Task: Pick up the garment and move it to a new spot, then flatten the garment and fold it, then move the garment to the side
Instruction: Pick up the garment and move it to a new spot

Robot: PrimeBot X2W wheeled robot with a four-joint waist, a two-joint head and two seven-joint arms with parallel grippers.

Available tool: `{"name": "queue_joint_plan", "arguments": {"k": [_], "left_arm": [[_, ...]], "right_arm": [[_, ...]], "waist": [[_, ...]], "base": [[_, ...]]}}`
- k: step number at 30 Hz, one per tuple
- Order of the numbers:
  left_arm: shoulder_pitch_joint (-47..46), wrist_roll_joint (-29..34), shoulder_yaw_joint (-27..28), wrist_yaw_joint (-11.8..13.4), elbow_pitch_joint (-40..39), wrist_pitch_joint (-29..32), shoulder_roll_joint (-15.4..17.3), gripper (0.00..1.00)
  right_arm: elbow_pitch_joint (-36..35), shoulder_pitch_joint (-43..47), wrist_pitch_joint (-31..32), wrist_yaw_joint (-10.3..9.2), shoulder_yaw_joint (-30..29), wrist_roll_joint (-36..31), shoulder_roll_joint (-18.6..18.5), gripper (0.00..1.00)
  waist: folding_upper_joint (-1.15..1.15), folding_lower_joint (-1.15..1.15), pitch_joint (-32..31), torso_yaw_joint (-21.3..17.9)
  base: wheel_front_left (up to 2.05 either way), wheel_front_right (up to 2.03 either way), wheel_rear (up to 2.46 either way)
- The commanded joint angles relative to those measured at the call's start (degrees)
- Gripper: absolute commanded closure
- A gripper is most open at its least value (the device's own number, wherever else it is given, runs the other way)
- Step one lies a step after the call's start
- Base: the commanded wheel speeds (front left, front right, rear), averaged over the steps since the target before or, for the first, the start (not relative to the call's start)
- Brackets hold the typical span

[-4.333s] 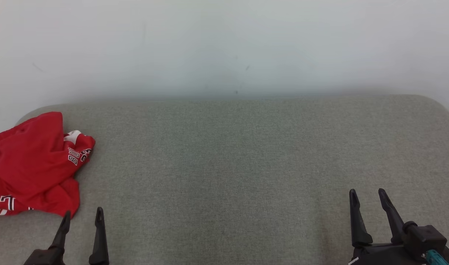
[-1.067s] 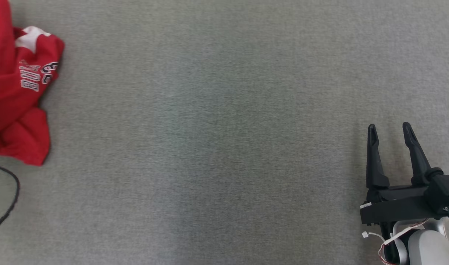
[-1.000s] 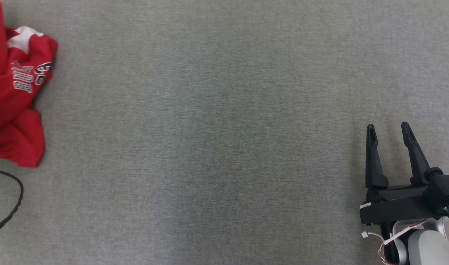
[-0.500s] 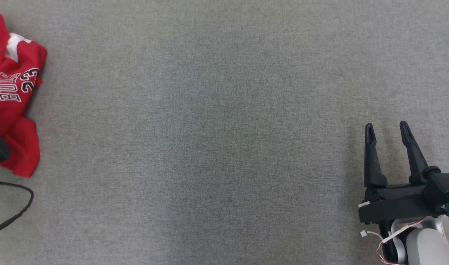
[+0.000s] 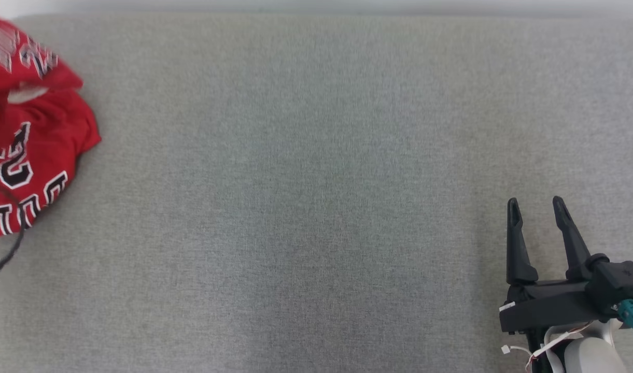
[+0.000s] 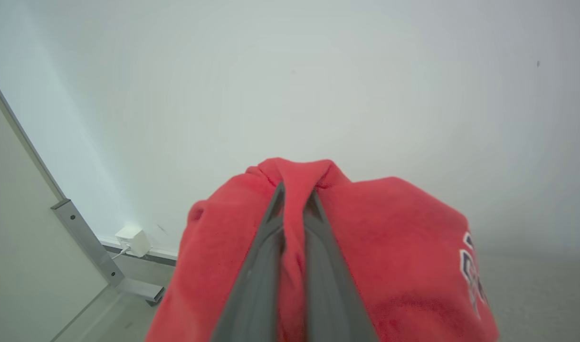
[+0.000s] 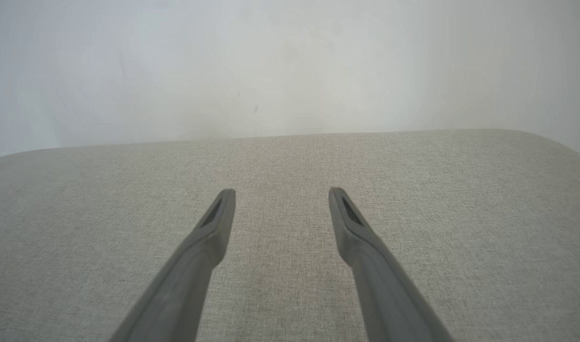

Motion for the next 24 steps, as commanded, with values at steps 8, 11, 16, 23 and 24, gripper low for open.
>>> {"name": "queue_joint_plan", "arguments": {"k": [8,11,16,23,24], "left_arm": [[-4.46,0.77,-4.58,-0.86,-13.46,1.74,-2.45,1.00],[-4.91,0.36,-6.44,-0.85,-18.72,3.73,-4.46,1.00],[-3.65,-0.46,-10.14,-0.62,-25.18,6.52,-9.30,1.00],[-0.24,-0.95,-13.76,0.04,-27.03,7.83,-13.89,1.00],[0.63,-1.05,-14.30,0.14,-27.14,7.92,-14.56,1.00]], "right_arm": [[3.70,1.50,-2.44,0.17,1.08,2.97,-0.10,0.00],[4.92,1.73,-3.05,0.17,1.62,3.75,-0.10,0.00],[6.61,2.28,-3.82,0.17,2.25,4.95,-0.10,0.00],[7.77,2.76,-4.21,0.17,2.81,5.73,-0.11,0.00],[7.76,3.01,-4.28,0.17,2.61,5.78,-0.11,0.00]], "waist": [[0.00,0.01,-6.00,-2.78],[0.00,0.01,-6.97,-4.99],[0.00,0.01,-8.17,-9.47],[0.00,0.01,-9.13,-15.39],[0.00,0.01,-9.19,-16.12]], "base": [[0.00,0.00,0.00],[0.00,0.00,0.00],[0.00,0.00,0.00],[0.00,0.00,0.00],[0.00,0.00,0.00]]}}
